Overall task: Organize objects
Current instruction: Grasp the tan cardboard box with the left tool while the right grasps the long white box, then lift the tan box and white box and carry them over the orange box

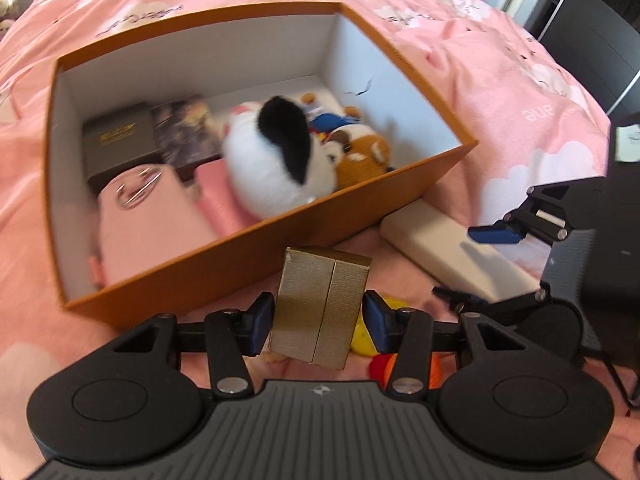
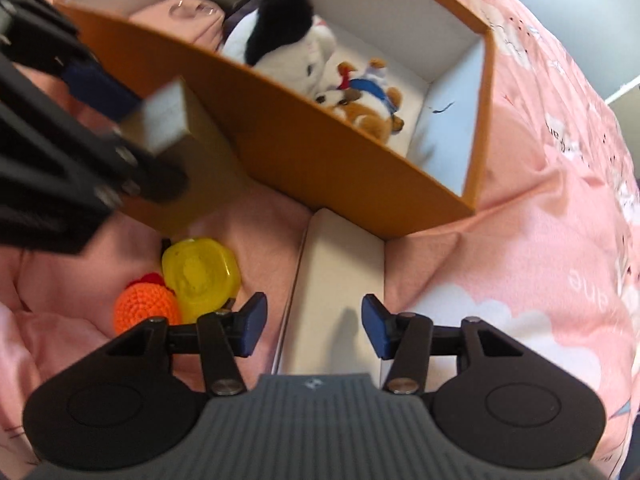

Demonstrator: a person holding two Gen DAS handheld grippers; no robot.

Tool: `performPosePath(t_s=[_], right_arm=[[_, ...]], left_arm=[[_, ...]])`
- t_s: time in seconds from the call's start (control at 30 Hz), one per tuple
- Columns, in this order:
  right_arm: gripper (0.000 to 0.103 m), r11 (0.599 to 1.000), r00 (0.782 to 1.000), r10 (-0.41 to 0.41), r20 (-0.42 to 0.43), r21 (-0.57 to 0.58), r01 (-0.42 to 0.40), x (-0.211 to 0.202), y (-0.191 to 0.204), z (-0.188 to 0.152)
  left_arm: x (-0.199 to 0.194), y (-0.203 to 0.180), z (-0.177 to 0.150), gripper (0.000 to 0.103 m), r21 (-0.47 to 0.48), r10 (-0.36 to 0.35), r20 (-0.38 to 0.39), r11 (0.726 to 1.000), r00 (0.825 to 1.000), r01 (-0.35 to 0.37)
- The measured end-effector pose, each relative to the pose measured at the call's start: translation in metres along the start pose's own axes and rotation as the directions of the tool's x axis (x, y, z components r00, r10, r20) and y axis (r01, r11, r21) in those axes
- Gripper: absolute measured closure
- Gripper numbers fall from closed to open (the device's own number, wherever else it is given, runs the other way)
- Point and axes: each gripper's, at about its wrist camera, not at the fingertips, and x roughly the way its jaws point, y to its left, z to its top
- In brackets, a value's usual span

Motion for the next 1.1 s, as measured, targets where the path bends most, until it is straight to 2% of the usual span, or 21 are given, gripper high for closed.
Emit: performPosePath(t_s=[0.37, 0.47, 0.57, 0.73, 0.87, 0.93, 1.03, 1.1], right_arm=[[0.048, 0.973, 0.988, -0.139, -0.073, -0.197, 0.122, 0.034, 0.022, 0.010], [0.050, 0.971, 0.986, -0.148, -0.080, -0.201, 0.129, 0.035, 0.022, 0.012], [0.057, 0.977, 0.989, -0.129, -0.078, -0.182, 0.113, 0.027, 0.016, 0.012], [0.068, 0.996, 0.997, -0.043, -0.062, -0.075, 0.038, 0.004, -0.008, 0.014], [0.071, 0.997, 0.997, 0.066, -0.036, 0.043, -0.064, -0.017, -0.034, 0.014], [0.072, 0.982, 0.988, 0.152, -0.015, 0.119, -0.149, -0.026, -0.049, 0.014], [0.072, 0.929, 0.956, 0.293, 0.020, 0.233, -0.289, -0.036, -0.067, 0.015], [0.072, 0.901, 0.942, 0.334, 0.023, 0.284, -0.327, -0.034, -0.066, 0.023]], left_arm=[[0.001, 0.014, -0.011, 0.048, -0.066, 0.002, -0.013, 0.998, 1.000, -0.003], [-0.001, 0.016, -0.013, 0.048, -0.068, 0.002, -0.010, 0.998, 1.000, -0.003], [-0.001, 0.018, -0.014, 0.048, -0.078, -0.007, -0.015, 0.997, 1.000, 0.005], [-0.002, 0.017, -0.016, 0.048, -0.080, -0.017, -0.013, 0.997, 1.000, 0.016], [-0.003, 0.019, -0.017, 0.048, -0.092, -0.021, -0.016, 0.996, 1.000, 0.019], [-0.002, 0.020, -0.018, 0.048, -0.097, -0.027, -0.020, 0.995, 0.999, 0.025], [0.001, 0.019, -0.018, 0.048, -0.093, -0.035, -0.031, 0.995, 0.999, 0.032], [0.004, 0.018, -0.018, 0.048, -0.093, -0.039, -0.044, 0.995, 0.998, 0.034]])
